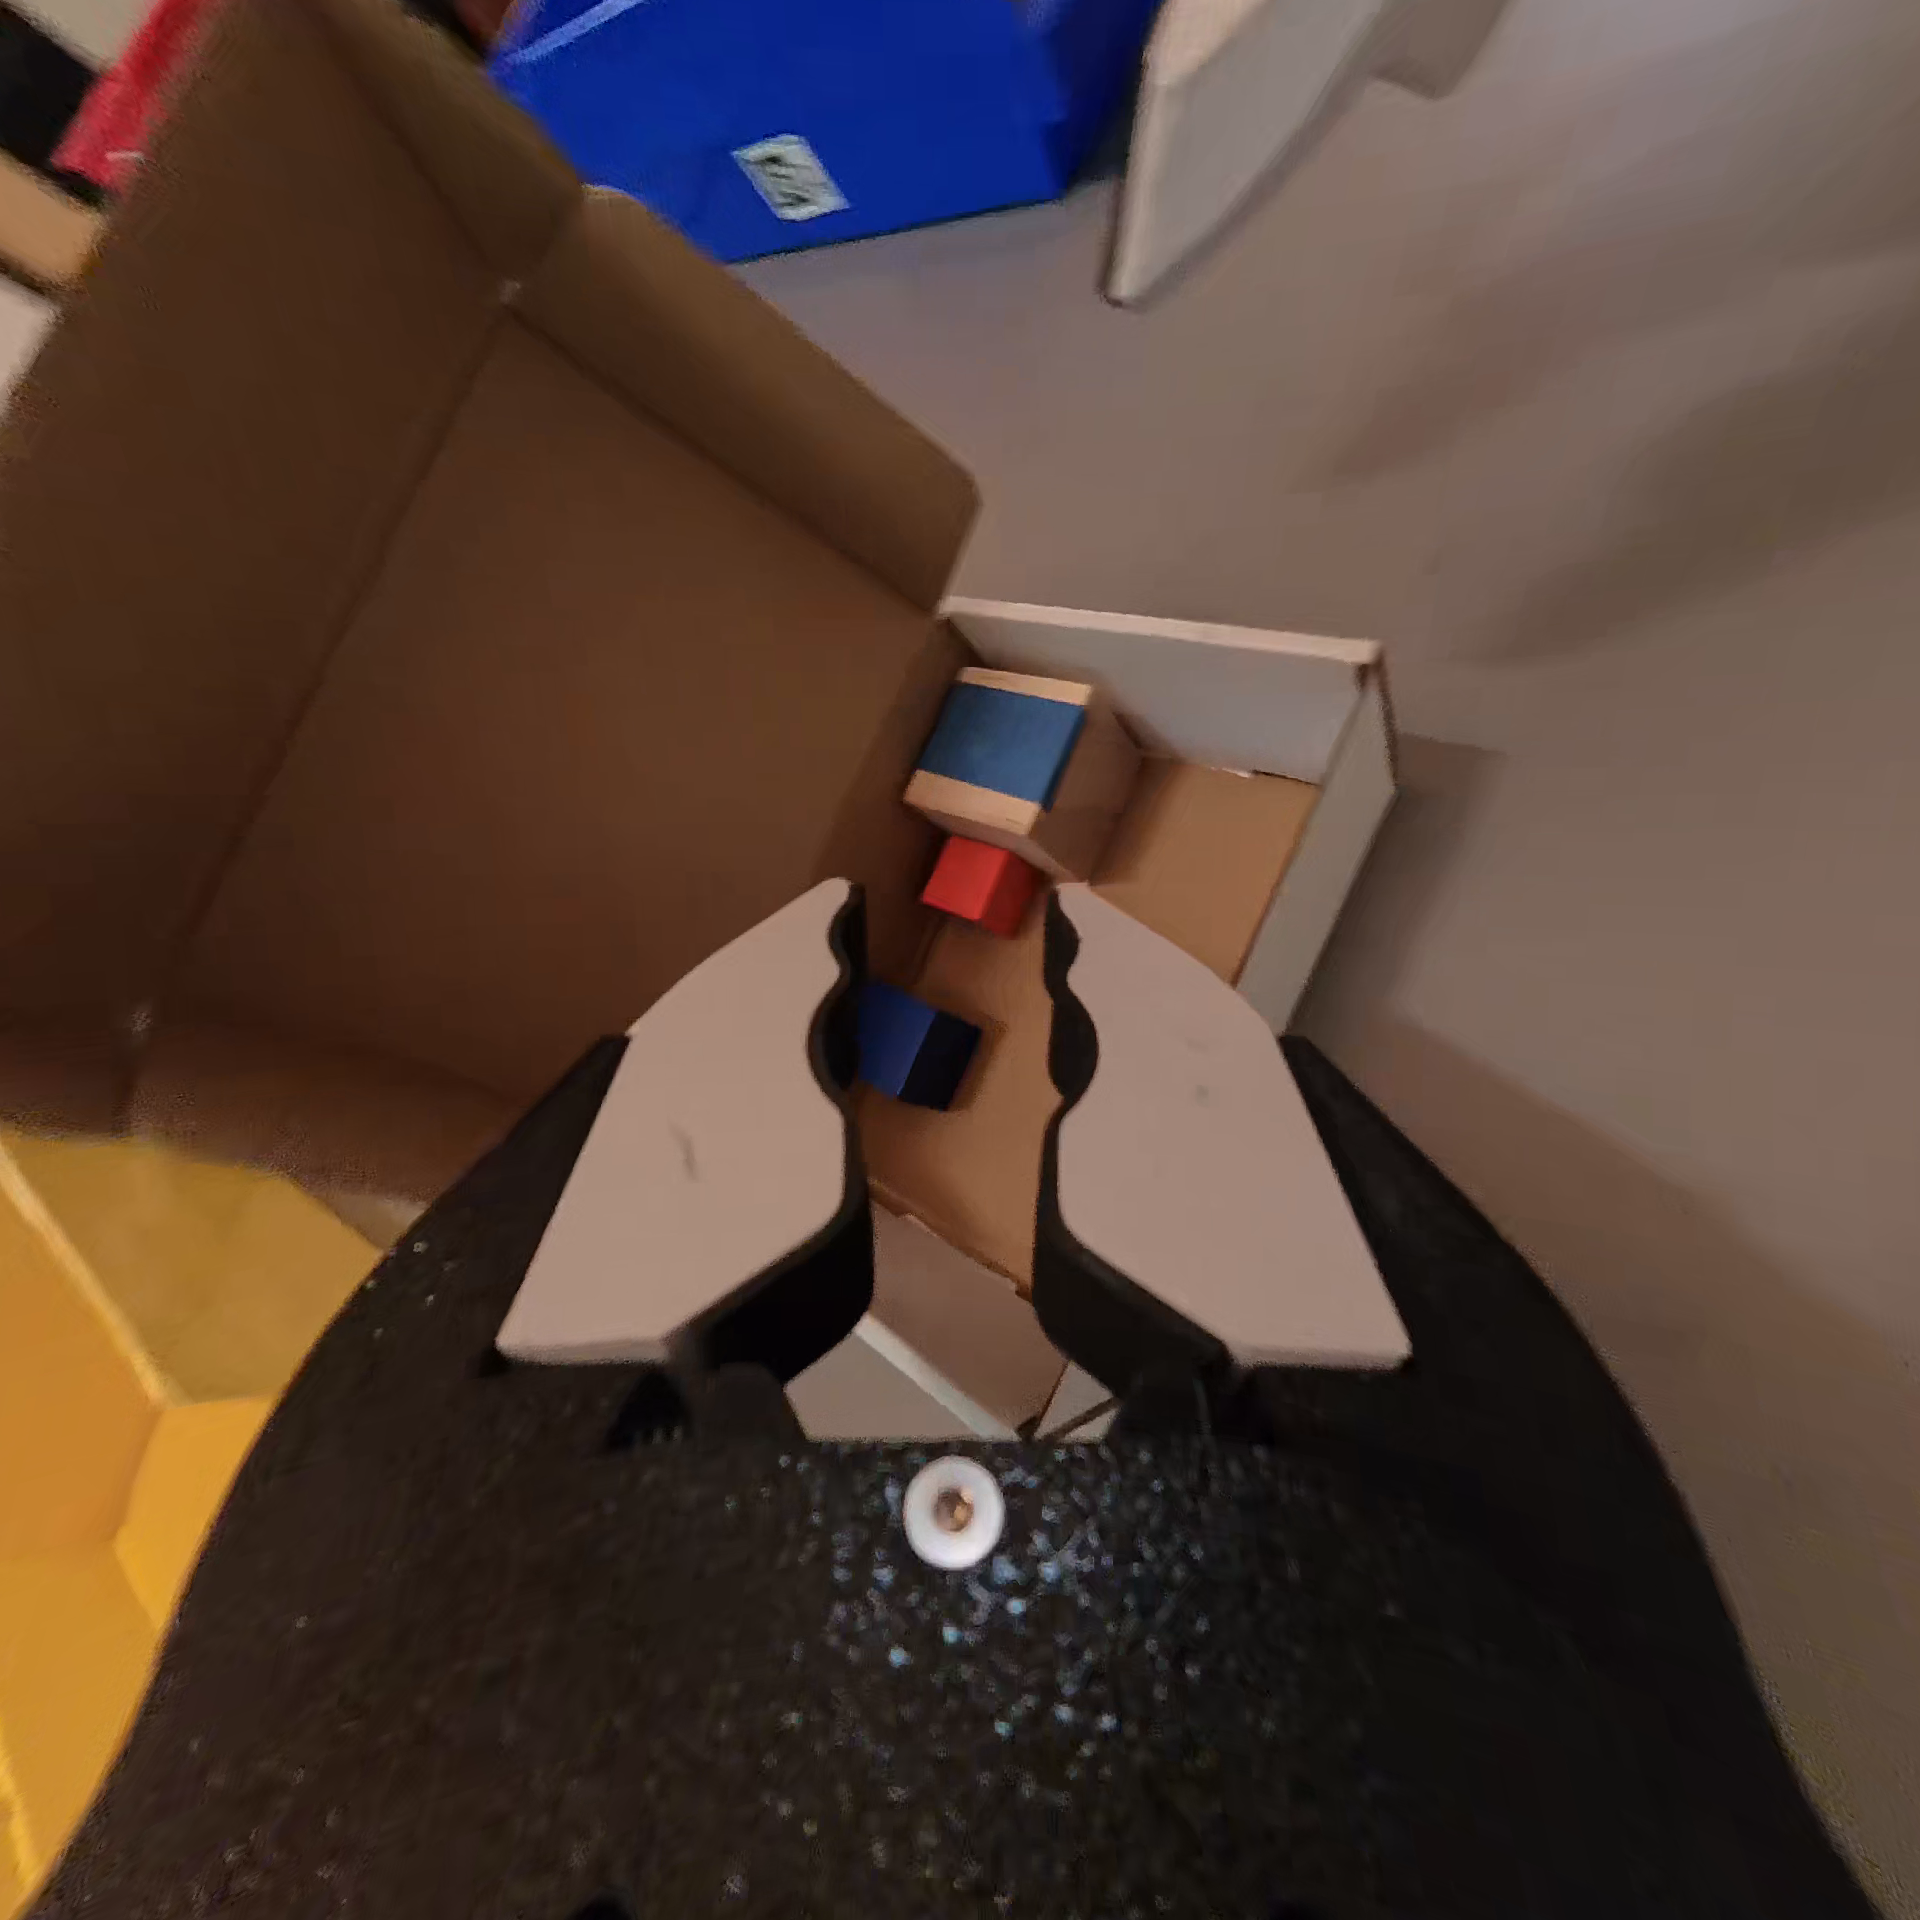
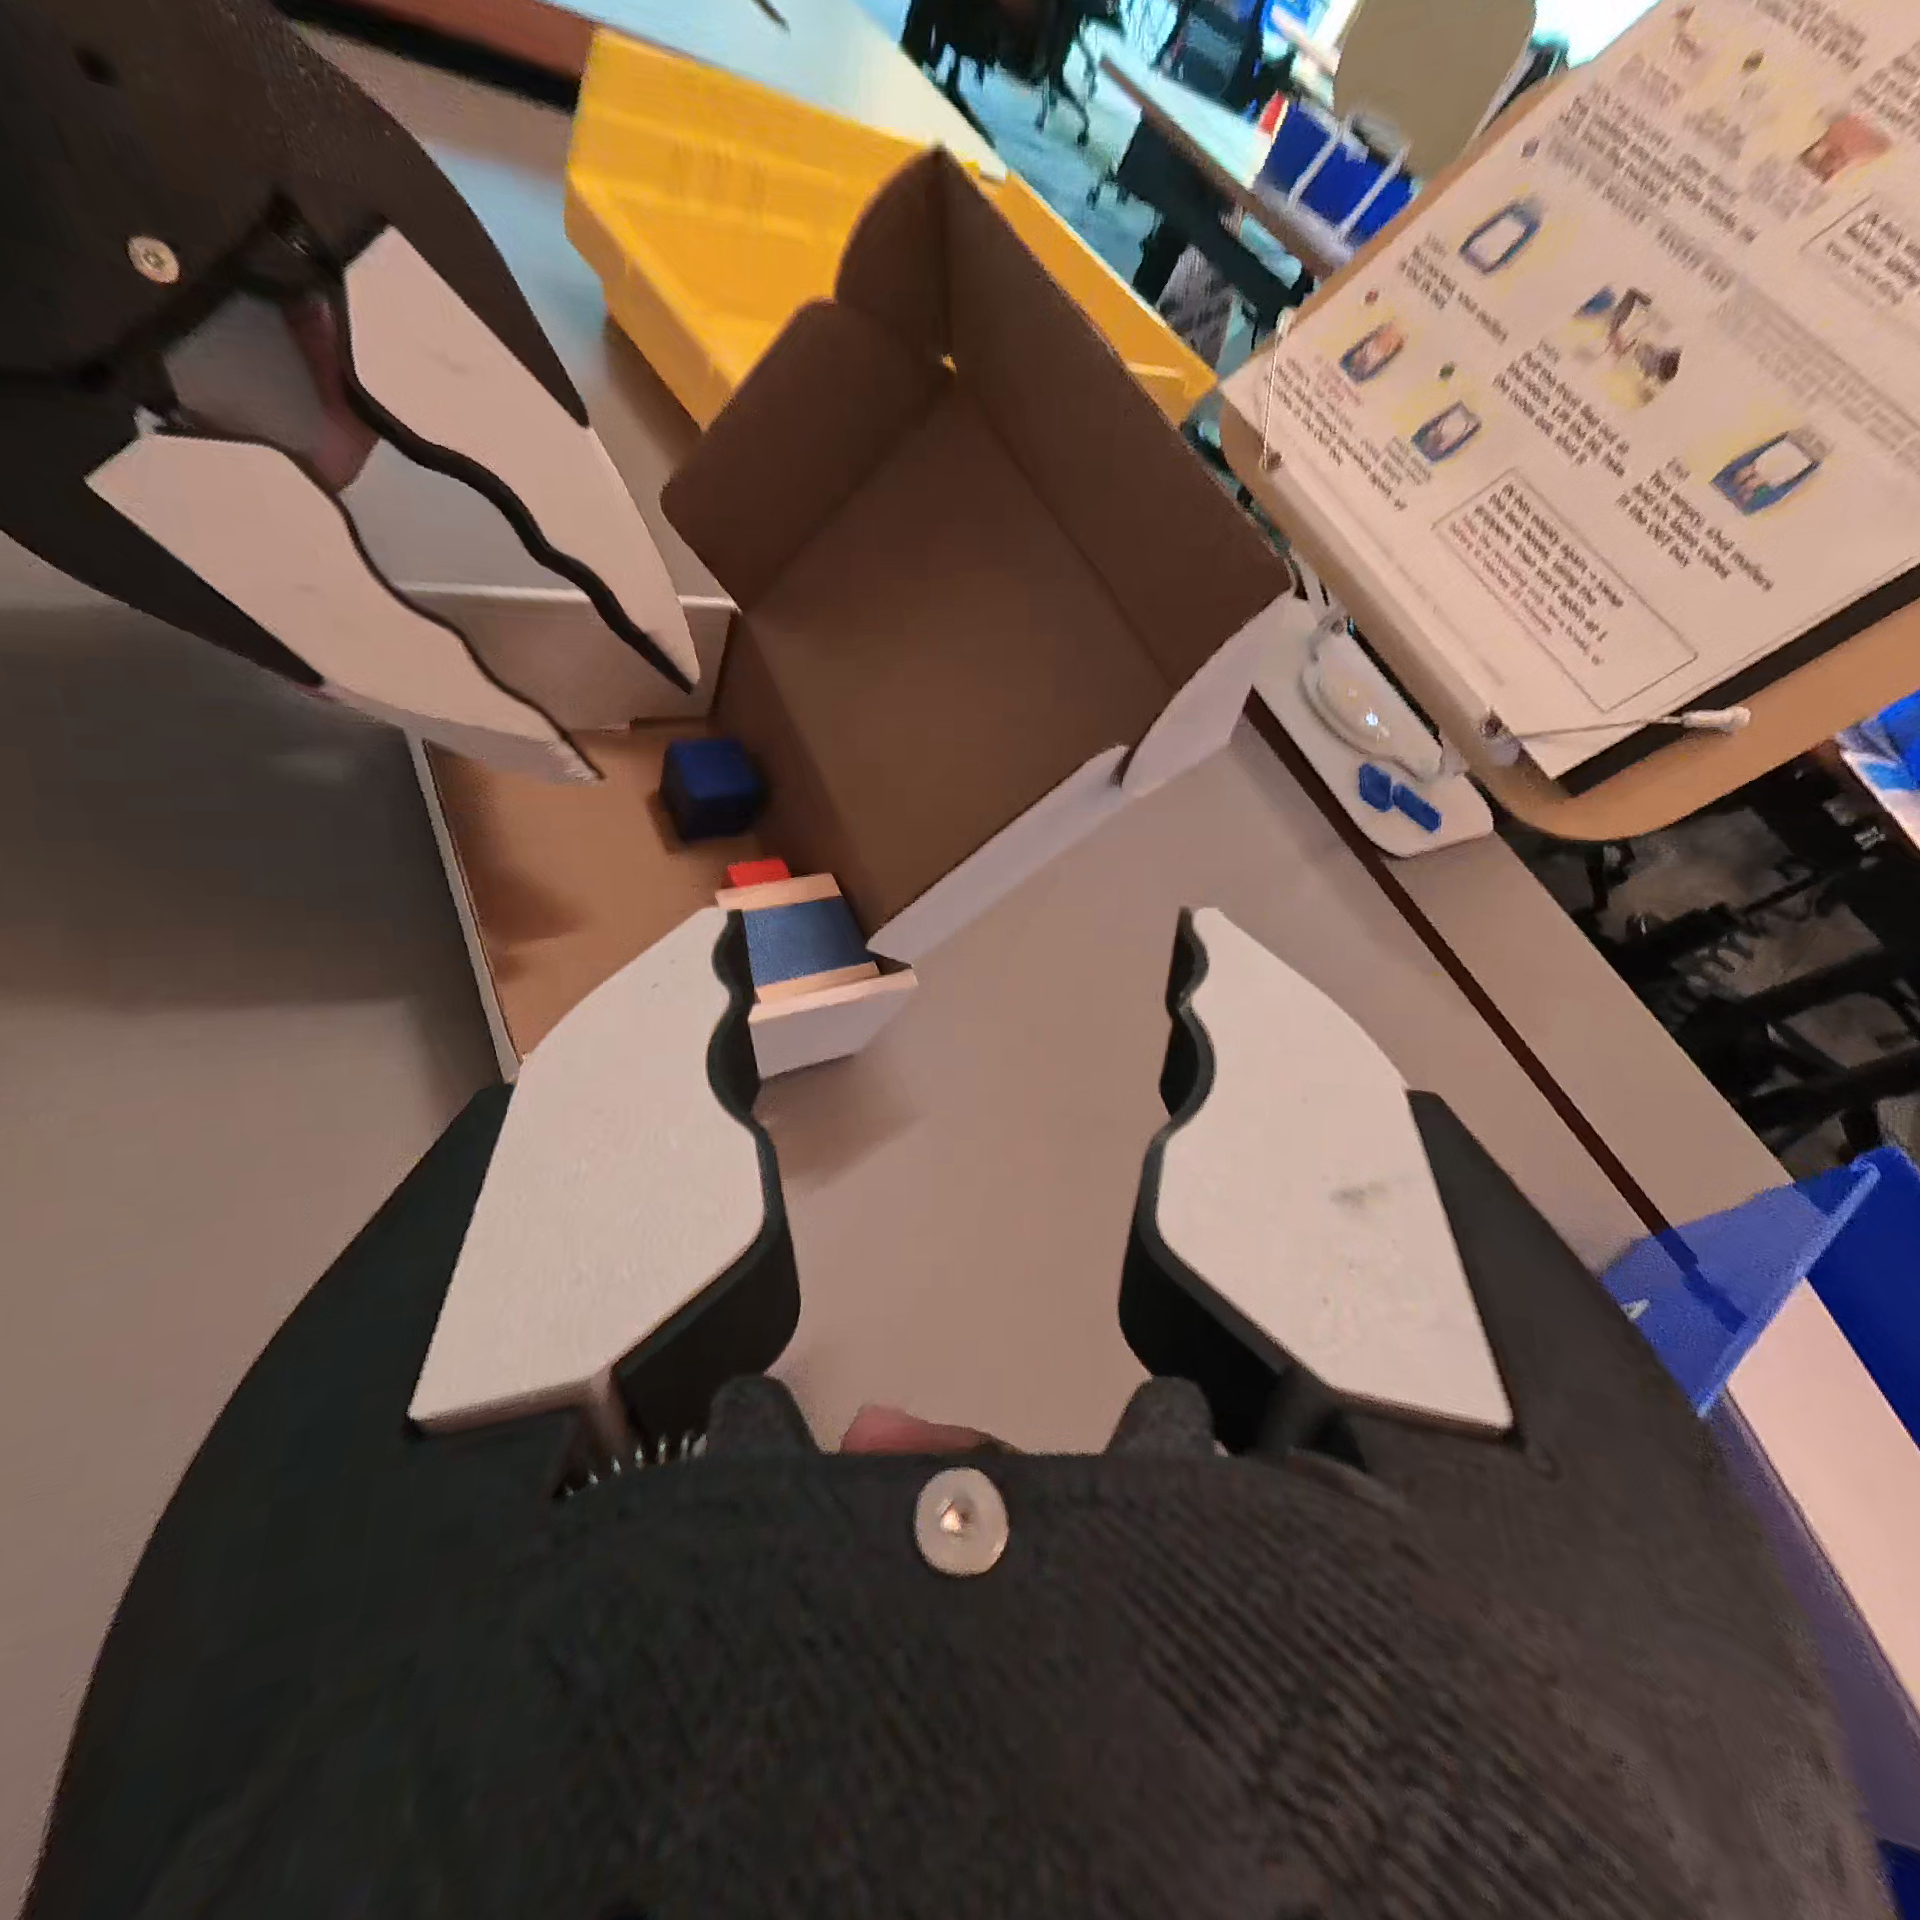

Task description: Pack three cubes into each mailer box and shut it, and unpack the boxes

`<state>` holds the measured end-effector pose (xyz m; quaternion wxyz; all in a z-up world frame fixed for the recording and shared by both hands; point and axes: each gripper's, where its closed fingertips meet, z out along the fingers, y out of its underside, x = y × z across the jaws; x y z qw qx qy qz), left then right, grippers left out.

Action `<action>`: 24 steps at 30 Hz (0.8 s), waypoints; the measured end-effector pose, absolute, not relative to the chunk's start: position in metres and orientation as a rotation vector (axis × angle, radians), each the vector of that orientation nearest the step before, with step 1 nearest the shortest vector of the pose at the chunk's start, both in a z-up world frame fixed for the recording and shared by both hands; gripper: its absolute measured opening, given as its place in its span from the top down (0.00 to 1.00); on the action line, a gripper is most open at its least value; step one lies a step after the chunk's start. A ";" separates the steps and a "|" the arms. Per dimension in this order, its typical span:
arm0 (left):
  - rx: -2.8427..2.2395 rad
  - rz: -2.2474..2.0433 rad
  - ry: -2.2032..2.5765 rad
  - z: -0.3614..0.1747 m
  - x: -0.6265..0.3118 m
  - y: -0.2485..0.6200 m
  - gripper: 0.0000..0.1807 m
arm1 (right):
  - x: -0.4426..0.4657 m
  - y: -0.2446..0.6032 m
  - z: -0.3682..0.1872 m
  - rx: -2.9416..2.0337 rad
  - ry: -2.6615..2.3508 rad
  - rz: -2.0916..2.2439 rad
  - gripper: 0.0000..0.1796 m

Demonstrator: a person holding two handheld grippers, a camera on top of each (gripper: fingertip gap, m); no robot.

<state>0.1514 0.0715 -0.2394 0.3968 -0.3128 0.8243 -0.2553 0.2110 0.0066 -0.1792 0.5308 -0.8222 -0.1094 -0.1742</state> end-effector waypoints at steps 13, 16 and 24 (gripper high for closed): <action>-0.652 -0.325 2.666 -0.283 0.199 0.051 0.71 | 0.222 -0.023 -0.192 -2.068 -0.297 -0.389 0.53; -0.631 -0.317 2.643 -0.284 0.205 0.043 0.69 | 0.225 -0.028 -0.196 -2.071 -0.297 -0.379 0.53; -0.829 -0.374 2.805 -0.273 0.191 0.033 0.69 | 0.232 -0.031 -0.204 -2.096 -0.300 -0.395 0.54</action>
